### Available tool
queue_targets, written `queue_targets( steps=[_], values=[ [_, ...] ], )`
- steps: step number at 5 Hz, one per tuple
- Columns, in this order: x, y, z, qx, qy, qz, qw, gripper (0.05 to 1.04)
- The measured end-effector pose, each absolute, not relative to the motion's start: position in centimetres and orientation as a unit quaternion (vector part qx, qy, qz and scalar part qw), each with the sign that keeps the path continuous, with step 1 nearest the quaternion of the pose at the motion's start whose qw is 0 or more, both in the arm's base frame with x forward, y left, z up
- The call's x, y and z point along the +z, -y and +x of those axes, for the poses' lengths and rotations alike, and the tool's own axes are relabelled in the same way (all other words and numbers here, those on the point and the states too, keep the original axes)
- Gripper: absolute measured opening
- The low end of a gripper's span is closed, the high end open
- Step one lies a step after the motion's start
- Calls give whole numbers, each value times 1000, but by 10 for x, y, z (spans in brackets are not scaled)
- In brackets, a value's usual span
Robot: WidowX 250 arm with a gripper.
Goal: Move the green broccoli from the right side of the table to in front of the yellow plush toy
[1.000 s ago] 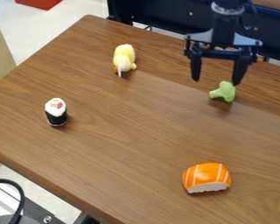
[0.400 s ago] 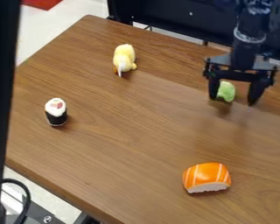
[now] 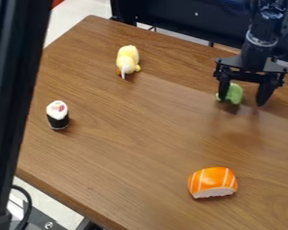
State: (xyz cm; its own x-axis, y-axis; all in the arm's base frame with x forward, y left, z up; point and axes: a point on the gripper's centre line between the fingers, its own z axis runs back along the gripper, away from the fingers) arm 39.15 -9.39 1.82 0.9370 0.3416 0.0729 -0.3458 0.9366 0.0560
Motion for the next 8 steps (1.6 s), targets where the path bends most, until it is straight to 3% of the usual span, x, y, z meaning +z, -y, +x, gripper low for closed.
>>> queue_targets(
  steps=[5, 6, 8],
  values=[
    [-2, 64, 392, 151, 52, 72, 984, 965],
    [-1, 62, 395, 143, 48, 47, 987, 747],
    [2, 63, 393, 124, 17, 4, 992, 741]
  ],
)
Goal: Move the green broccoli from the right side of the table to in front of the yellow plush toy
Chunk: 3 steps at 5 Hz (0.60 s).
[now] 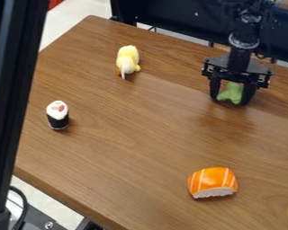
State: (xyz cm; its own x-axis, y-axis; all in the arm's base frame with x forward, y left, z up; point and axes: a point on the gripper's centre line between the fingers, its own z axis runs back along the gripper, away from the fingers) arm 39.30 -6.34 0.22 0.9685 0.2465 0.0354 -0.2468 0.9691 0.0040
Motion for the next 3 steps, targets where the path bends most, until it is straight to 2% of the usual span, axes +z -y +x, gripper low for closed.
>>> queue_targets(
  steps=[2, 3],
  values=[
    [14, 68, 378, 114, -28, -20, 993, 741],
    [41, 65, 371, 108, -13, -37, 993, 741]
  ],
)
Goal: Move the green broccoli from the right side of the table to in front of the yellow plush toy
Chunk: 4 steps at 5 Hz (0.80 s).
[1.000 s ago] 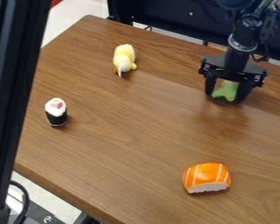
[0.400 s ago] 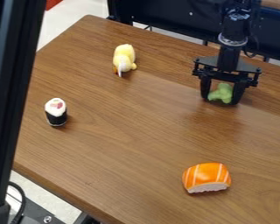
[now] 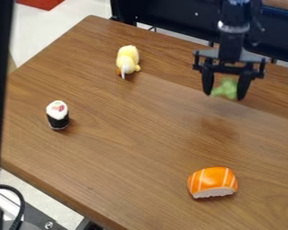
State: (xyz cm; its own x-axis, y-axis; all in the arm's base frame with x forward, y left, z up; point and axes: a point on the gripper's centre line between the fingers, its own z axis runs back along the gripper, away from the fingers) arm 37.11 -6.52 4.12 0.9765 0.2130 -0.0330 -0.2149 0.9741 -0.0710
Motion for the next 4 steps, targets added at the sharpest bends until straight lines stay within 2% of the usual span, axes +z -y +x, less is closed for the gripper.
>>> queue_targets(
  steps=[2, 3, 4],
  values=[
    [73, 45, 340, 73, -17, -38, 996, 741],
    [95, 20, 314, 41, -17, -41, 998, 741],
    [104, -3, 302, 32, -10, -42, 999, 741]
  ],
)
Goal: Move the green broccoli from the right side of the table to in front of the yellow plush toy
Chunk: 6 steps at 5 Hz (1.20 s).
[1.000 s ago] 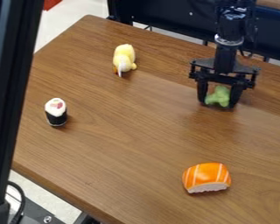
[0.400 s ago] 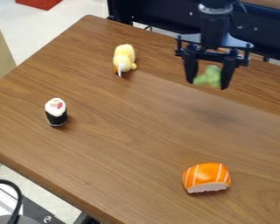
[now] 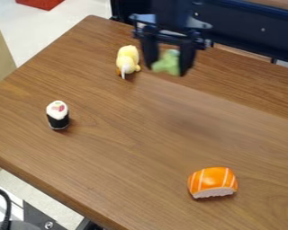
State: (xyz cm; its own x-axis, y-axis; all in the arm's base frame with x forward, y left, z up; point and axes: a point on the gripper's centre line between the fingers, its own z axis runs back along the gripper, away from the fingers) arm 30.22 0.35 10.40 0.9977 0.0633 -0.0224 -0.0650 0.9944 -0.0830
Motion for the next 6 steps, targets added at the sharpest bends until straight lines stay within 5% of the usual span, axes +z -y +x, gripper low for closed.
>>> queue_targets(
  steps=[3, 6],
  values=[
    [65, -61, 292, 27, 34, 0, 999, 741],
    [24, -48, 301, 30, 50, 19, 998, 741]
  ],
)
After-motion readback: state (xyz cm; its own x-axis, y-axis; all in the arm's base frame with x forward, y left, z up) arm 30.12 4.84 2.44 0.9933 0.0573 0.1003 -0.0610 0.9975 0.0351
